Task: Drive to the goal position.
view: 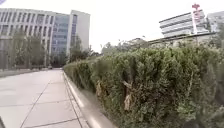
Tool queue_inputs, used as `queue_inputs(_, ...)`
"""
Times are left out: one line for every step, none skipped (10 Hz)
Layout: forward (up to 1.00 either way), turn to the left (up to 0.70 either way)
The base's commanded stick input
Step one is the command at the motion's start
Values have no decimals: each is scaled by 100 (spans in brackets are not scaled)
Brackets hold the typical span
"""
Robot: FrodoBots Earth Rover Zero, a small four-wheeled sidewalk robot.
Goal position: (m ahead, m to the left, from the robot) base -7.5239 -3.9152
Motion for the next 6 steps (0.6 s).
queue_inputs(5, 0)
queue_inputs(5, 0)
queue_inputs(5, 0)
queue_inputs(5, 0)
queue_inputs(5, 0)
queue_inputs(5, 0)
